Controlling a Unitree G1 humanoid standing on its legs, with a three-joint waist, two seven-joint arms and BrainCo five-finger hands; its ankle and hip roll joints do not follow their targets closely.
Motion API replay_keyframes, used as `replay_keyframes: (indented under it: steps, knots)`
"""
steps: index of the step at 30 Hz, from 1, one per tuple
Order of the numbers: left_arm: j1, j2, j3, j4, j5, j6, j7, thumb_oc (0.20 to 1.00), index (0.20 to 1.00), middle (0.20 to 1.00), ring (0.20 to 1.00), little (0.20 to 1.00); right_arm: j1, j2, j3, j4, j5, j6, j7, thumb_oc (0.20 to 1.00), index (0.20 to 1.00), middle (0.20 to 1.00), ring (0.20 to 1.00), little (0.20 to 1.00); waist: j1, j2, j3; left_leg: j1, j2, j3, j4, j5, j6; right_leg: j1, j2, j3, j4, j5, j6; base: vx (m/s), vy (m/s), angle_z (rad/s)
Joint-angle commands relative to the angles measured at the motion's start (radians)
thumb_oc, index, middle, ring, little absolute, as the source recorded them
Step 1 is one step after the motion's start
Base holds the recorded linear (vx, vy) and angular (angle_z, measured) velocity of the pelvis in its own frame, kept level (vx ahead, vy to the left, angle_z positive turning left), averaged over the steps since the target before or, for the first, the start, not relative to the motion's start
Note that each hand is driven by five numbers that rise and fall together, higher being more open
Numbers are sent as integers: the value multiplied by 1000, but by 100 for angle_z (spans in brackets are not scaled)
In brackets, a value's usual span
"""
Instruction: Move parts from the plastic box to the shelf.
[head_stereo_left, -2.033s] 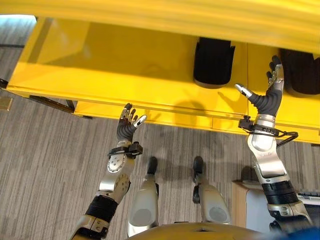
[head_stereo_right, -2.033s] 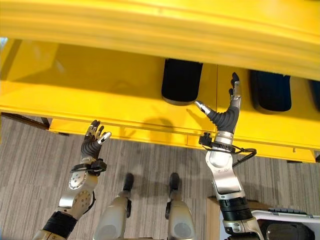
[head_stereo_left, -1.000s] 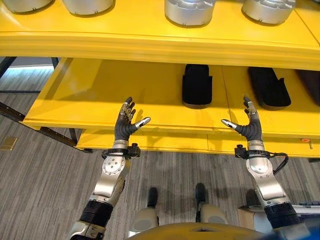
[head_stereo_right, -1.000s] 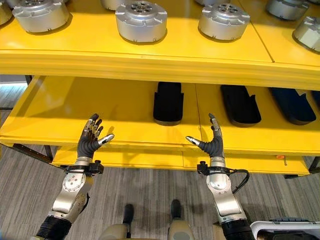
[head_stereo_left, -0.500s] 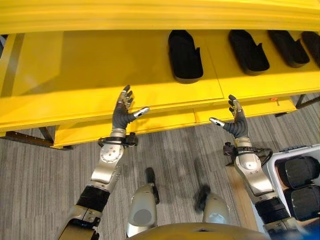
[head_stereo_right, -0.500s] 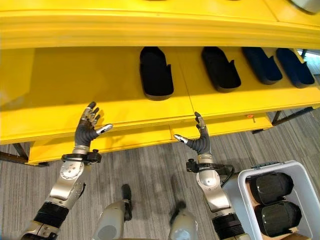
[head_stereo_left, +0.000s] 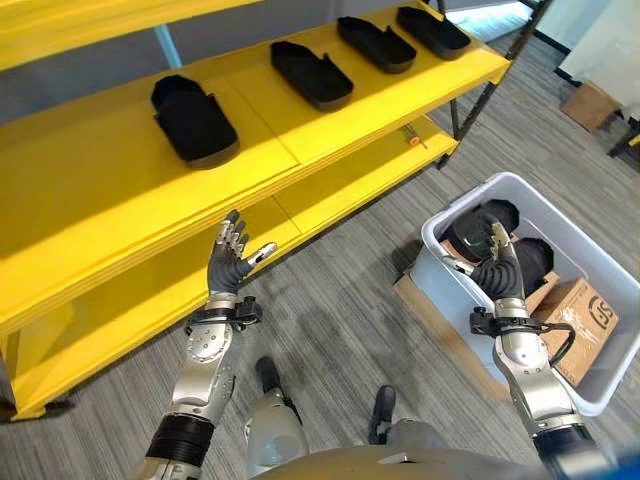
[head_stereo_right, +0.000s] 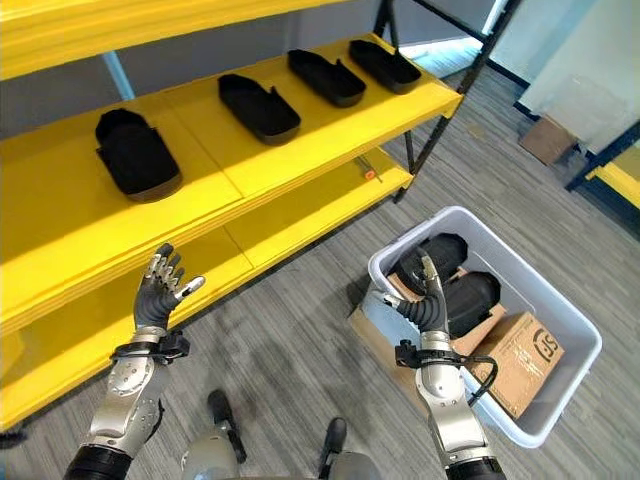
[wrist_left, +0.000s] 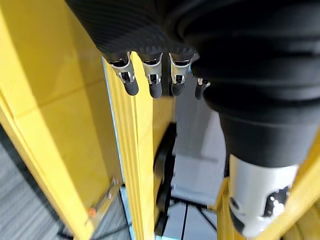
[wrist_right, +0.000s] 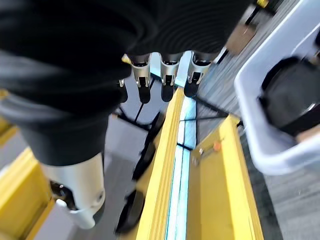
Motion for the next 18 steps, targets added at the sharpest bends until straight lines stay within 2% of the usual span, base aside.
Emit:
replay_keyframes:
  steps: [1,4,5,7,8,9,10,11,12,13,14,15,17,18]
  knots:
    - [-64,46,-27,-5,3,-44,-17,1000,1000,1000,1000,1000,-71,18,-72,-73,-12,-77,-20,1000,1000,1000,1000,1000,-9,-5,47,84,24,10,53,-53,-52,7,-13,33,47,-60,24,-45,-284,-17]
    - [-88,32,-47,13,9,-44,-13,1000,1000,1000,1000,1000,-56,13,-90,-83,-14,-91,-35,1000,1000,1000,1000,1000,-39,4,63,94,58,-8,49,-17,-70,-2,43,74,55,-75,-3,-44,-265,-35]
    - [-93,27,-50,17,6,-46,-13,1000,1000,1000,1000,1000,-54,11,-93,-84,-15,-94,-38,1000,1000,1000,1000,1000,-45,4,71,91,71,-20,69,-25,-73,-3,57,88,58,-79,-12,-26,-235,-20]
    - [-99,21,-54,23,8,-44,-13,1000,1000,1000,1000,1000,-52,11,-99,-81,-14,-101,-45,1000,1000,1000,1000,1000,-46,0,83,83,80,-66,129,-37,-68,-5,77,116,66,-85,-28,3,-228,-34]
    - [-99,15,-59,25,7,-42,-15,1000,1000,1000,1000,1000,-50,12,-102,-70,-9,-106,-54,1000,1000,1000,1000,1000,-38,-7,95,60,69,-159,219,-56,-51,2,90,149,66,-86,-41,19,-152,-50]
    - [-100,15,-60,25,6,-42,-15,1000,1000,1000,1000,1000,-50,12,-103,-70,-9,-106,-54,1000,1000,1000,1000,1000,-38,-6,96,56,71,-163,227,-59,-52,2,91,148,66,-87,-42,-78,-130,-63]
    - [-101,3,-62,25,-15,-39,-20,1000,1000,1000,1000,1000,-55,12,-99,-54,-7,-104,-50,1000,1000,1000,1000,1000,-15,-16,111,5,-14,-268,259,-76,-3,-12,84,173,72,-69,-52,-85,-26,-62]
    - [-98,-9,-59,32,-47,-36,-31,1000,1000,1000,1000,1000,-58,12,-99,-50,-10,-101,-47,1000,1000,1000,1000,1000,-1,-21,114,-34,-86,-327,248,-116,18,-10,80,190,69,-67,-51,-89,-20,-68]
    - [-99,-9,-59,33,-48,-36,-32,1000,1000,1000,1000,1000,-58,12,-99,-50,-10,-101,-47,1000,1000,1000,1000,1000,-3,-23,111,-38,-89,-327,247,-112,21,-14,77,188,69,-65,-50,38,0,-51]
    - [-92,-15,-57,40,-68,-32,-40,1000,1000,1000,1000,1000,-58,10,-99,-47,-10,-97,-41,1000,1000,1000,1000,1000,2,-24,111,-51,-119,-344,230,-134,31,-5,81,199,66,-66,-49,87,42,-51]
    - [-83,-22,-52,47,-65,-31,-35,1000,1000,1000,1000,1000,-61,9,-97,-37,-12,-90,-39,1000,1000,1000,1000,1000,13,-20,108,-77,-160,-369,165,-98,33,-9,87,215,70,-59,-47,95,37,-45]
    - [-83,-22,-52,47,-65,-31,-34,1000,1000,1000,1000,1000,-61,9,-97,-37,-12,-90,-39,1000,1000,1000,1000,1000,12,-20,106,-76,-161,-369,161,-95,33,-10,85,215,70,-60,-46,97,71,-54]
    - [-82,-30,-50,47,-54,-35,-25,1000,1000,1000,1000,1000,-64,4,-99,-26,-22,-88,-46,1000,1000,1000,1000,1000,29,-12,117,-136,-203,-426,104,-25,26,-7,94,234,79,-64,-47,123,88,-57]
    - [-89,-35,-53,57,-38,-40,-16,1000,1000,1000,1000,1000,-79,4,-90,-6,-26,-93,-51,1000,1000,1000,1000,1000,52,5,130,-159,-264,-532,17,31,13,5,122,277,88,-71,-50,187,132,-70]
